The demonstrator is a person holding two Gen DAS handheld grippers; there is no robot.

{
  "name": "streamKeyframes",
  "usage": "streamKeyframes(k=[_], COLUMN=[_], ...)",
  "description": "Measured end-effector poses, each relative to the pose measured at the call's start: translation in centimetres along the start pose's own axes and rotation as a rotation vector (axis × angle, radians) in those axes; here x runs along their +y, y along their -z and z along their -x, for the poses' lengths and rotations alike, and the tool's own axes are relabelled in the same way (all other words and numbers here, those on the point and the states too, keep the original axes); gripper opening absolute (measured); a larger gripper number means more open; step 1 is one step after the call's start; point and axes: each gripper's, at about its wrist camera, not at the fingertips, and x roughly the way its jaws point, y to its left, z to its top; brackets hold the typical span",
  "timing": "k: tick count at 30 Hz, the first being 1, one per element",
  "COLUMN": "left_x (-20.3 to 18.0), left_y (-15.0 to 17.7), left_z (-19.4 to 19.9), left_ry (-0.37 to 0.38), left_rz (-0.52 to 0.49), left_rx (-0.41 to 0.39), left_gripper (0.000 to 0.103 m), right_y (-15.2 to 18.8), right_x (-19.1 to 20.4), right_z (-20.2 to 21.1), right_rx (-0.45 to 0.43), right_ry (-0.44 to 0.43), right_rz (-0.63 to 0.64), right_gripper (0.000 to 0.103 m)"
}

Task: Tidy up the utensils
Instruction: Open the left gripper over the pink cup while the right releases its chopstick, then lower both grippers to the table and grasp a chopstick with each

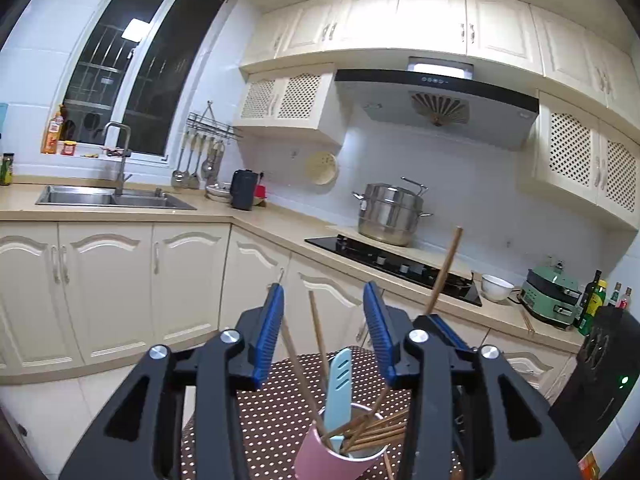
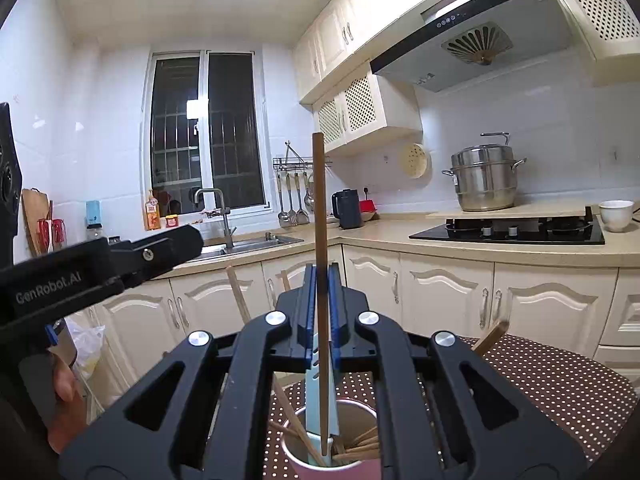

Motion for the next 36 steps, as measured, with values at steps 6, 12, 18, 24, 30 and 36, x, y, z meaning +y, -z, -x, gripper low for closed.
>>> streamKeyframes(k=[6,12,18,24,30,36], left_x=[0.8,1.5,2.1,1.8,2.1,2.8], left_y=[-0.5,-1.1,-2.2,-2.4,-2.1,-1.5], left_z=[1.5,2.8,5.3,6.7,6.9,6.0], left_ry=[-0.026,-0.067,-0.073,-0.056,-0.075,-0.09], left_rz=[0.016,0.034,0.071,0.081,0.062,0.062], left_rx=[0.028,0.06,0.035,0.043,0.06,0.096], left_gripper=[0.047,0.047,0.052,0.053,0.054,0.055], right_y=[-0.6,-1.6,-3.5,-5.0,-4.7,-4.6], right_x=[0.6,1.8,2.7,2.5,0.9,0.0], right_z=[1.0,3.0,5.3,6.5,4.5,4.2], right_rx=[0.023,0.006,-0.041,-0.033,0.037,0.061], right_ry=[-0.002,-0.002,-0.001,-0.106,-0.23,-0.211], right_rz=[0.004,0.024,0.04,-0.006,-0.126,-0.159], right_gripper=[0.037,0.046,0.06,0.067,0.067,0.067])
